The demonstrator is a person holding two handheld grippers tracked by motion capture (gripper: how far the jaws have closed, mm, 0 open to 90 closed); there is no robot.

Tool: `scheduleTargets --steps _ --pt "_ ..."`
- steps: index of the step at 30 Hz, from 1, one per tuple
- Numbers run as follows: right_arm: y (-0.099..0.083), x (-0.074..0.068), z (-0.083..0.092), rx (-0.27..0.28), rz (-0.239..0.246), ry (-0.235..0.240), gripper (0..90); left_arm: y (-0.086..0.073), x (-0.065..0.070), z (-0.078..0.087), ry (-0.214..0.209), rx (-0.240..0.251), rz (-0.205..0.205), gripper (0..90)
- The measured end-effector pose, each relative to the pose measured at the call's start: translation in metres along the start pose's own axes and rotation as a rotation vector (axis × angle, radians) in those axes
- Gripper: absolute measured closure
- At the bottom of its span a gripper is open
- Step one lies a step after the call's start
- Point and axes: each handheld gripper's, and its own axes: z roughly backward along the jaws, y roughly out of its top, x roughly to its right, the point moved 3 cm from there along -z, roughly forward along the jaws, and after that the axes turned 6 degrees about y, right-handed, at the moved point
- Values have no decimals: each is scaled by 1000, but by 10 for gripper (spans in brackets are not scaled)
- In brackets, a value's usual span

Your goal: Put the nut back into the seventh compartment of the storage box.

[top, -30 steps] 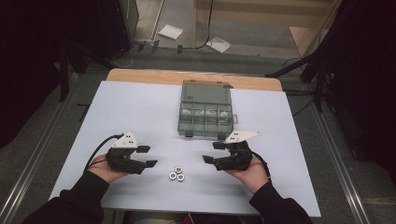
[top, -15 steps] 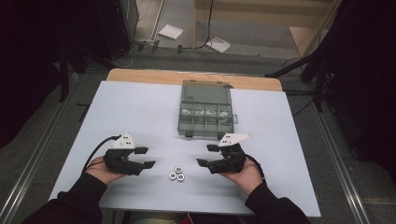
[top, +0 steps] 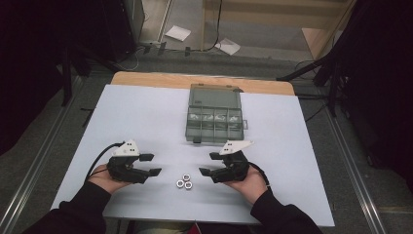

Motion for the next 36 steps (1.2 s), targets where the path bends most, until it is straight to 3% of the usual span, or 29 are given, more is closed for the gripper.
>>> scheduleTargets --steps 9,11,36 --pt "1 -2 -9 -8 -6 -2 314 0 -1 1 0 15 3 372" --pt "2 -4 -12 -12 -5 2 314 1 -1 0 -6 1 12 238" --pt "6 -17 -38 -45 14 29 322 -4 -1 2 16 -4 3 239"
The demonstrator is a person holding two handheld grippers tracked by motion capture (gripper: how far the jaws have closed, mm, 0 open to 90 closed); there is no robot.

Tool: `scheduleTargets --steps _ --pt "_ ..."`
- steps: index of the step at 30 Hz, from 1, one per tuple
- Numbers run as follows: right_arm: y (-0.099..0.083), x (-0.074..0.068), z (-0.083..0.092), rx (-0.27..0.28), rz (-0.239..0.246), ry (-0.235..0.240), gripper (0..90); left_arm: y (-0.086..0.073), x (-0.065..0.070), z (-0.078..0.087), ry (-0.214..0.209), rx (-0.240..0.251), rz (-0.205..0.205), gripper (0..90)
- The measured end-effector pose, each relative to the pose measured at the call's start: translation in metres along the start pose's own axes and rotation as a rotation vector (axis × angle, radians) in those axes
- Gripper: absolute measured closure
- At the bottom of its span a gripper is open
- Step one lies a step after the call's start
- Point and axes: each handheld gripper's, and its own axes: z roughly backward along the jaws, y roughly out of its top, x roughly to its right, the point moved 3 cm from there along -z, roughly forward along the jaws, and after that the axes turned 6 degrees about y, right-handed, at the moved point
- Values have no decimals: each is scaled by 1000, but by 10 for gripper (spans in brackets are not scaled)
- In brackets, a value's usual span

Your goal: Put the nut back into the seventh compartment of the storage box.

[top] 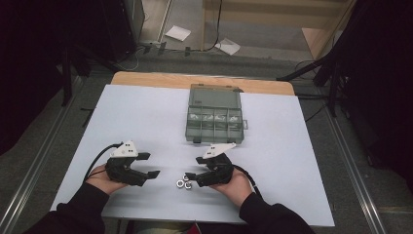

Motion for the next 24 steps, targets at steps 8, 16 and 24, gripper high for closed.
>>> scheduleTargets --steps 8,16,24 --pt "0 -1 -9 -9 -1 -5 334 0 0 0 2 1 -3 239" --pt "-1 -3 -17 -21 -5 -10 375 0 1 0 3 -1 -12 239" --pt "-4 -7 -24 -52 -2 -2 428 0 2 0 -1 -10 -18 239"
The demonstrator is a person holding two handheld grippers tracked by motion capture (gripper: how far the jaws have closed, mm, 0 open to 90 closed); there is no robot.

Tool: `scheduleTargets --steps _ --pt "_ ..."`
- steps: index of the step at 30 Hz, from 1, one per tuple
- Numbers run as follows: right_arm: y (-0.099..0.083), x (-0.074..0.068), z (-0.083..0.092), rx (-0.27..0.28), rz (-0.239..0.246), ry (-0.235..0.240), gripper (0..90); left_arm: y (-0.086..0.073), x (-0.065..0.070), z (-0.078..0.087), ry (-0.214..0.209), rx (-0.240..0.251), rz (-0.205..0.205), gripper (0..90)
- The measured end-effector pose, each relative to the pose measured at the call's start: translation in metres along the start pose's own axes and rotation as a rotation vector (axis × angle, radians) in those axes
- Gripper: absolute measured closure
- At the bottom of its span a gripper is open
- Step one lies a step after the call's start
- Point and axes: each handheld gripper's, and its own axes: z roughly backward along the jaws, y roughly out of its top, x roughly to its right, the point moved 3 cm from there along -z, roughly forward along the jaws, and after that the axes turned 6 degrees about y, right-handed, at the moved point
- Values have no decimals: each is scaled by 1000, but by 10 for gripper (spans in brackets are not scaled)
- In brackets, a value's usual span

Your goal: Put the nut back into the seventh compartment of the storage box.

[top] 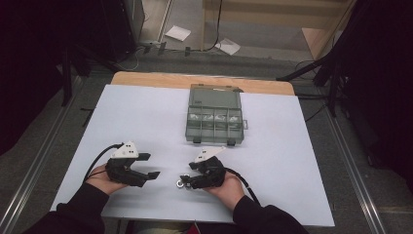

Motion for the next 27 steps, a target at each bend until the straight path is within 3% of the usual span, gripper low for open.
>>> scheduleTargets --steps 10,12,14,19,26,27 --pt "-2 -3 -3 -5 24 -35 490 0 1 0 0 5 -6 239" --pt "-3 -3 -3 -2 37 -42 506 0 0 2 5 -21 -13 239" --pt "-4 -3 -4 6 49 -45 525 0 1 0 2 3 -7 239" --pt "-6 -5 -4 16 53 -47 582 0 1 0 2 4 -10 239" --pt "-7 -5 -4 10 56 -45 686 0 0 2 4 -31 -11 239" --pt "-7 -6 -4 11 63 -52 692 0 0 1 0 -7 -3 239"
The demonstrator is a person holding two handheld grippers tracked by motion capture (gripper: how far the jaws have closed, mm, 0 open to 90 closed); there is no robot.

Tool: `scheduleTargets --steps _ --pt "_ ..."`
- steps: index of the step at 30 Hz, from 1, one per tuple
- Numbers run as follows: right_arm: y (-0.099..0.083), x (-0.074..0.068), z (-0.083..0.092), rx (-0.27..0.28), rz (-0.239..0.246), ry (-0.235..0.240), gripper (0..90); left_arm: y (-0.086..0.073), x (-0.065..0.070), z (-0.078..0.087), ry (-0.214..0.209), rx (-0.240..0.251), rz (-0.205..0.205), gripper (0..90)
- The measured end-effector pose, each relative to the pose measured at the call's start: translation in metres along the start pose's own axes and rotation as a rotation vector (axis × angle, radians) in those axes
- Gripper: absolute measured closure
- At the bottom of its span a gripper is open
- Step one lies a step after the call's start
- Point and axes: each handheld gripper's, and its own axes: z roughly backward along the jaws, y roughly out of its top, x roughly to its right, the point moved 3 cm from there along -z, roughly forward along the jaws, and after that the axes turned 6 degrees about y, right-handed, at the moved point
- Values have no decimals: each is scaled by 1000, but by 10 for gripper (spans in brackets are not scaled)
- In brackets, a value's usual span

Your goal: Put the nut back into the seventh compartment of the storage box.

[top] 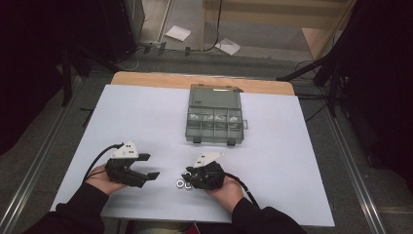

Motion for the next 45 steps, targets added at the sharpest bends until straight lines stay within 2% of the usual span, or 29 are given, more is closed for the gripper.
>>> scheduleTargets --steps 1,3,13,36,45 --pt "0 0 0 -2 -1 -2 692 0 0 1 5 -22 -7 239" --pt "0 0 0 0 -2 -1 694 0 0 0 2 -4 -4 239" --pt "0 -1 0 5 6 -15 709 0 0 0 -3 -6 8 239" --pt "6 6 6 9 -49 14 716 0 -1 0 -3 -7 3 239" --pt "11 6 9 6 -45 23 717 -1 -1 0 -4 -13 2 240"
